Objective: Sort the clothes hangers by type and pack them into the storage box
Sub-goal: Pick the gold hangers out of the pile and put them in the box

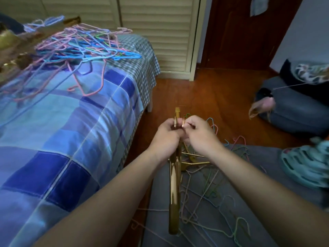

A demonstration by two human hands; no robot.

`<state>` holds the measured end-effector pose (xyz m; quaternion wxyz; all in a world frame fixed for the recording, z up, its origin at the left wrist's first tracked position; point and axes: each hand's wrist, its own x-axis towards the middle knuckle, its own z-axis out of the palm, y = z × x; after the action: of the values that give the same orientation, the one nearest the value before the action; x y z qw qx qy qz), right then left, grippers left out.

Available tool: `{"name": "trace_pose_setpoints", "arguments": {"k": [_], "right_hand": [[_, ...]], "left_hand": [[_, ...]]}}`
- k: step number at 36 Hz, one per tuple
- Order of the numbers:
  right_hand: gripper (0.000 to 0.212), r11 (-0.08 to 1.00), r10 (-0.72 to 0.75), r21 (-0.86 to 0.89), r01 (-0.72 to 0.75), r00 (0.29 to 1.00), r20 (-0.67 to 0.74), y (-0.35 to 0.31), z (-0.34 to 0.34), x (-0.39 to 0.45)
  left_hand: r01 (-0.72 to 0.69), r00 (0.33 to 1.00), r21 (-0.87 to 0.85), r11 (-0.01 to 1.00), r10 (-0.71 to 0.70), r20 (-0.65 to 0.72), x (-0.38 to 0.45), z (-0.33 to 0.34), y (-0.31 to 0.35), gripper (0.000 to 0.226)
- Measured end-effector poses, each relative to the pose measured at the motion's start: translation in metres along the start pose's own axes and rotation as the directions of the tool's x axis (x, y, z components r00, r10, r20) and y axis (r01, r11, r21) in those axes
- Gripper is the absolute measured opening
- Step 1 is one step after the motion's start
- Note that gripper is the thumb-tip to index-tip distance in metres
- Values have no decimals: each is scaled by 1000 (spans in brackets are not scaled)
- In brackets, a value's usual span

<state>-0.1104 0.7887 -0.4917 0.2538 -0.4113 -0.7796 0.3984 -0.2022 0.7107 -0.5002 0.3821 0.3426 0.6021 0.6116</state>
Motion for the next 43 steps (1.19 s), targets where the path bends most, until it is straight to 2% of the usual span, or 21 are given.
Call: {"name": "trace_pose_setpoints", "arguments": {"k": [3,6,9,12,14,17,19,21,23,26,28,32,37,39,43], "right_hand": [[26,994,28,96,-41,991,132,-8,-7,-7],[39,987,65,127,-101,963,261,-11,-7,-10],[38,988,118,-135,-77,936,332,-14,-6,-8],[36,916,158,-401,-35,947,279,-17,-7,8],[35,804,164,-594,5,959,230,-21,-13,18],[33,539,247,-835,114,926,286,-22,-25,32],[34,356,351,-913,199,877,328,-31,-29,38],[33,275,400,-928,251,848,348,-36,-34,40],[26,310,373,-923,229,863,340,-35,-30,42],[27,417,298,-887,199,892,341,-5,-16,47],[30,487,300,-857,167,890,343,35,-1,51],[30,545,324,-815,198,846,422,92,38,53],[37,579,355,-773,260,773,526,153,84,61],[34,586,378,-754,296,723,578,171,99,63],[31,545,396,-667,508,545,739,211,132,60]], "left_hand": [[29,998,17,999,-30,49,9,-4,-7,19],[111,993,-103,988,-107,44,14,-4,-18,21],[229,973,-198,953,-221,64,16,-12,-31,16],[315,949,-187,931,-304,85,14,-18,-44,14],[363,930,-133,922,-351,110,14,-23,-53,13],[403,915,-70,912,-401,44,18,-30,-71,20],[390,920,-50,919,-391,-10,20,-28,-87,15],[369,928,19,929,-367,-68,19,-15,-105,26],[335,940,76,939,-327,-94,5,-16,-106,22],[294,948,152,944,-268,-171,2,-29,-101,18],[283,943,145,948,-247,-224,12,-40,-103,19],[308,934,116,944,-277,-227,18,-59,-110,12],[361,893,56,931,-328,-307,14,-68,-107,9],[375,881,24,927,-348,-320,13,-72,-107,8],[453,840,62,889,-402,-365,8,-83,-120,26]]}}
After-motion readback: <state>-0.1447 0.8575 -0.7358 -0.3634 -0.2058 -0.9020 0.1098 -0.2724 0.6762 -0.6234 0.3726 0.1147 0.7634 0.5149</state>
